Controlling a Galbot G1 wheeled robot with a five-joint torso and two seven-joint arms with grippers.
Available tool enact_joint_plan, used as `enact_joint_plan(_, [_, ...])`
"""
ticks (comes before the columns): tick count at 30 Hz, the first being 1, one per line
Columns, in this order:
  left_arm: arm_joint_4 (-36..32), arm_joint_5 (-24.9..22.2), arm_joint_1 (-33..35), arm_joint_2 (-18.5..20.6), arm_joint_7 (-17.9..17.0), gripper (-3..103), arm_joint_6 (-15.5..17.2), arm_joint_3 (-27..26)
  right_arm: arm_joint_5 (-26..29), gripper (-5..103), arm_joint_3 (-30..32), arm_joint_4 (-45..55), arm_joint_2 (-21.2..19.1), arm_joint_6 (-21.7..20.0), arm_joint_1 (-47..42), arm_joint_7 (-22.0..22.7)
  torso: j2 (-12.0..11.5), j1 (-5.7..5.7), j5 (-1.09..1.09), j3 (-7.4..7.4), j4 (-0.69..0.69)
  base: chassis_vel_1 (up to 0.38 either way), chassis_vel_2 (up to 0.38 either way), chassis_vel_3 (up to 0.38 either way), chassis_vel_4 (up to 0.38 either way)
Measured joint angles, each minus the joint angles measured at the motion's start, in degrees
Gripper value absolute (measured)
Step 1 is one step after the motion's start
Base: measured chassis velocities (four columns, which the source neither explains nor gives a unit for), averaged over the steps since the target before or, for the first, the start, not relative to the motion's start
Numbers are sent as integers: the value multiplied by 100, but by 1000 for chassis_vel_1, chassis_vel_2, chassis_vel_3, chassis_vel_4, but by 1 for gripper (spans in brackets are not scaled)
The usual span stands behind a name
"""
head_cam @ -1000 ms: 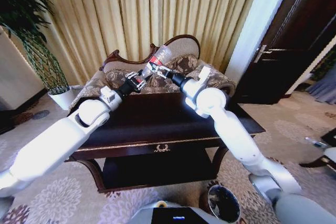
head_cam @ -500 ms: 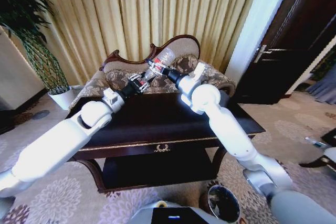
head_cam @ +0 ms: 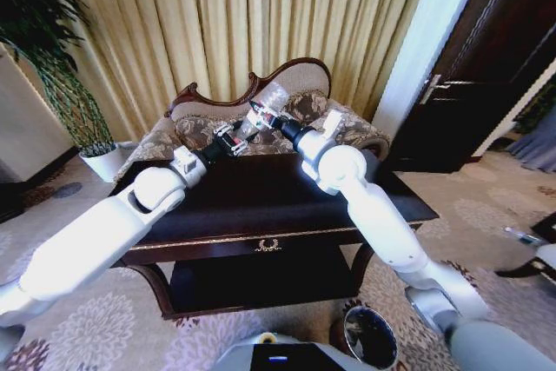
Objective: Move to the front of the table and place the trash on the table into the trash bin.
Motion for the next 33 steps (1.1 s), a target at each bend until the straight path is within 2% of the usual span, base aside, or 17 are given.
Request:
enact_joint_plan(1, [4, -2, -23, -9, -6, 64, 3, 21, 5, 42, 16, 6, -9, -4, -9, -3, 0, 0, 0, 0, 0, 0, 0, 0, 0])
enact_joint_plan(2, [4, -2, -23, -9, -6, 64, 3, 21, 5, 42, 16, 6, -9, -4, -9, -3, 0, 0, 0, 0, 0, 0, 0, 0, 0])
enact_joint_plan(6, [-30, -72, -44, -15, -83, 85, 107, 35, -13, 30, 164, 13, -51, -23, -142, -31, 0, 0, 0, 0, -1, 0, 0, 0, 0])
enact_joint_plan(8, [-51, -103, -20, -2, -101, 85, 133, 10, -38, 27, 201, 5, -55, -23, -173, -40, 0, 0, 0, 0, -1, 0, 0, 0, 0])
enact_joint_plan(10, [-154, -304, 136, 89, -207, 96, 276, -171, -210, 25, 334, -78, -76, -36, -275, -108, 0, 0, 0, 0, -1, 0, 0, 0, 0])
enact_joint_plan(12, [-247, -480, 297, 163, -309, 98, 415, -354, -344, 25, 440, -146, -91, -46, -345, -134, 0, 0, 0, 0, 0, 0, 0, 0, 0])
enact_joint_plan(14, [-312, -608, 438, 214, -401, 100, 521, -514, -440, 25, 506, -187, -104, -52, -393, -136, 0, 0, 1, 0, 0, 0, 0, 0, 0])
enact_joint_plan(16, [-385, -790, 889, 340, -643, 100, 766, -1051, -942, 25, 693, -292, -187, -53, -591, -137, 0, 0, 0, 0, 1, 0, 0, 0, 0])
enact_joint_plan(18, [-388, -848, 1031, 388, -711, 100, 807, -1227, -1176, 25, 740, -312, -232, -53, -674, -137, 0, 0, -1, 0, 0, 0, 0, 0, 0])
enact_joint_plan(20, [-406, -987, 1273, 485, -847, 100, 917, -1539, -1728, 25, 815, -332, -321, -50, -835, -129, 0, 0, 0, 0, 0, 0, 0, 0, 0])
enact_joint_plan(22, [-454, -1212, 1654, 636, -1099, 100, 1045, -1960, -2564, 25, 915, -308, -487, -43, -1089, -39, 0, 0, 0, 0, 0, 0, 0, 0, 0])
enact_joint_plan(23, [-454, -1212, 1654, 636, -1099, 100, 1045, -1960, -2564, 25, 915, -308, -487, -43, -1089, -39, 0, 0, 0, 0, 0, 0, 0, 0, 0])
enact_joint_plan(25, [-431, -1344, 2182, 691, -1379, 100, 1113, -2610, -3099, 25, 1004, -180, -684, -65, -1388, 84, 0, 0, 0, 0, 0, 0, 0, 0, 0])
enact_joint_plan(26, [-431, -1344, 2182, 691, -1379, 100, 1113, -2610, -3099, 25, 1004, -180, -684, -65, -1388, 84, 0, 0, 0, 0, 0, 0, 0, 0, 0])
enact_joint_plan(30, [-336, -1618, 2665, 691, -1664, 100, 1366, -3286, -3410, 25, 1235, 33, -938, -104, -1877, 203, 0, 0, -1, -1, 0, 0, 0, 0, 0])
enact_joint_plan(32, [-293, -2163, 2855, 711, -1937, 100, 1960, -3792, -3450, 25, 1506, 194, -1133, -77, -2298, 226, 0, 0, 0, 0, -1, 0, 0, 0, 0])
enact_joint_plan(33, [-293, -2163, 2855, 711, -1937, 100, 1960, -3792, -3450, 25, 1506, 194, -1133, -77, -2298, 226, 0, 0, 0, 0, -1, 0, 0, 0, 0])
